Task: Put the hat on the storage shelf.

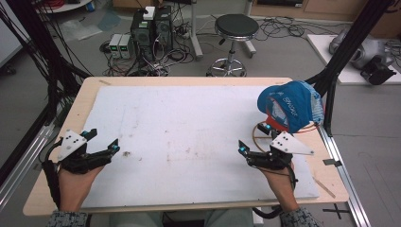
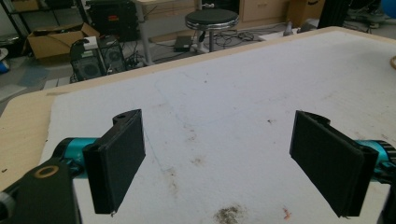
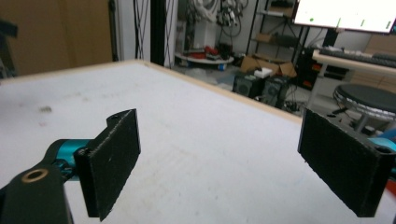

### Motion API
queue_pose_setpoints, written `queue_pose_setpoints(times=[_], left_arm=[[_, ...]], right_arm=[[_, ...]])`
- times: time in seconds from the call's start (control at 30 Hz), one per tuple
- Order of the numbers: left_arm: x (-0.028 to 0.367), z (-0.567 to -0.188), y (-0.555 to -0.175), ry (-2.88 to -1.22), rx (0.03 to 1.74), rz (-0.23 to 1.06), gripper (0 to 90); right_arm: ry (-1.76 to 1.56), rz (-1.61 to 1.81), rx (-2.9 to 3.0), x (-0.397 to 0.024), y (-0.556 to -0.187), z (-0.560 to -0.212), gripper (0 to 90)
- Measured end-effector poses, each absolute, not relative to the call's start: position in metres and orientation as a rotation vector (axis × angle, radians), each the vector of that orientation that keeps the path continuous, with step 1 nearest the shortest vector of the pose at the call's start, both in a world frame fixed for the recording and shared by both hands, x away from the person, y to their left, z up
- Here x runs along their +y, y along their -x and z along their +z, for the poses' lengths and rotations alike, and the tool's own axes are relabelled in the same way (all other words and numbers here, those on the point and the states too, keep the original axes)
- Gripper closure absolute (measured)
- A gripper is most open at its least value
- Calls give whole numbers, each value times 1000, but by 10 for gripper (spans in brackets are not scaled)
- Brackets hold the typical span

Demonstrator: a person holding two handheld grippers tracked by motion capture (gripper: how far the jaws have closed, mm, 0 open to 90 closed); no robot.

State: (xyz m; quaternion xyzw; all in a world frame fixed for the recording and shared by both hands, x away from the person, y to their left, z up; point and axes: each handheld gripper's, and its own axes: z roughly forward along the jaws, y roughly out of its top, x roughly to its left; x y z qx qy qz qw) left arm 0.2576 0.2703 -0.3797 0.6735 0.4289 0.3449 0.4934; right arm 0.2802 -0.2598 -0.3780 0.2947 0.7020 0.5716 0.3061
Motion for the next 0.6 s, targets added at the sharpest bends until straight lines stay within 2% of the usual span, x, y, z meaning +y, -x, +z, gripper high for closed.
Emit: queue_pose_setpoints(times=[0.2, 0.6], left_arm=[[272, -380, -257, -1630, 1045, 842, 182], [273, -384, -257, -1643, 1053, 845, 182]], right_arm=[[-792, 1486, 1882, -259, -280, -390, 123], [-772, 1463, 1900, -258, -280, -393, 123]])
